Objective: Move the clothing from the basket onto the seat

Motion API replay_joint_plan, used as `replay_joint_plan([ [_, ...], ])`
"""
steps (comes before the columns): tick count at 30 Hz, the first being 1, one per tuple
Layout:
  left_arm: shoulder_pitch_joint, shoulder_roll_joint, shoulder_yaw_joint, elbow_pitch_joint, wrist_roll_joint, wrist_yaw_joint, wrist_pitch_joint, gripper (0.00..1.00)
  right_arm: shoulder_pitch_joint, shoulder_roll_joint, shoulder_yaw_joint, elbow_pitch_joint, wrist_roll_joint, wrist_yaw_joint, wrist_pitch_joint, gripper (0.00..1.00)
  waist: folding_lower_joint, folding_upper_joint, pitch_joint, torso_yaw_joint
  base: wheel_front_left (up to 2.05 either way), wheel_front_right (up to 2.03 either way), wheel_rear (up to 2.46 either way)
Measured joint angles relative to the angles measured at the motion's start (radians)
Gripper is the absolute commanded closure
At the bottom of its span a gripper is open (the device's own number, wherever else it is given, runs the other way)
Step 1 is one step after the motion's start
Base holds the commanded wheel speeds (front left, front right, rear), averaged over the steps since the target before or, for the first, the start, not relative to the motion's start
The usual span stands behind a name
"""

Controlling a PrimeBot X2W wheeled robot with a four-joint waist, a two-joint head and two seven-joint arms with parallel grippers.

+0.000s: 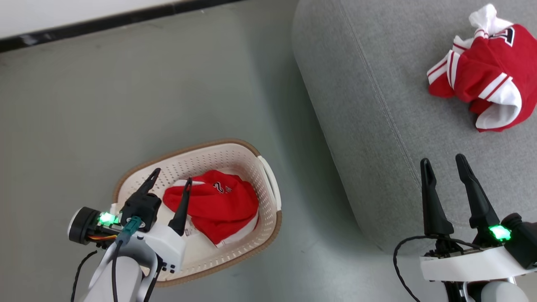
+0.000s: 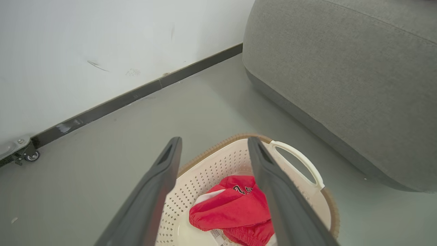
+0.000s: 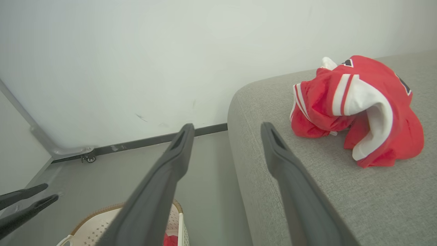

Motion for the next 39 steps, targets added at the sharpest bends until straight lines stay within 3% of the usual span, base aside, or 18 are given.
replay_joint_plan([
  [29,-0.151,0.086,-0.047,0.211,0.093,-0.026,0.061,0.00,-0.149,0.001,0.072,0.042,0.044,0.000,-0.042,0.00,0.0000,0.0000,0.243,-0.108,0.00,0.00,0.00],
  [39,-0.229,0.106,-0.106,0.271,0.162,-0.044,0.105,0.00,-0.194,0.001,0.102,0.065,0.070,0.000,-0.053,0.00,0.0000,0.0000,0.312,-0.134,0.00,0.00,0.00],
])
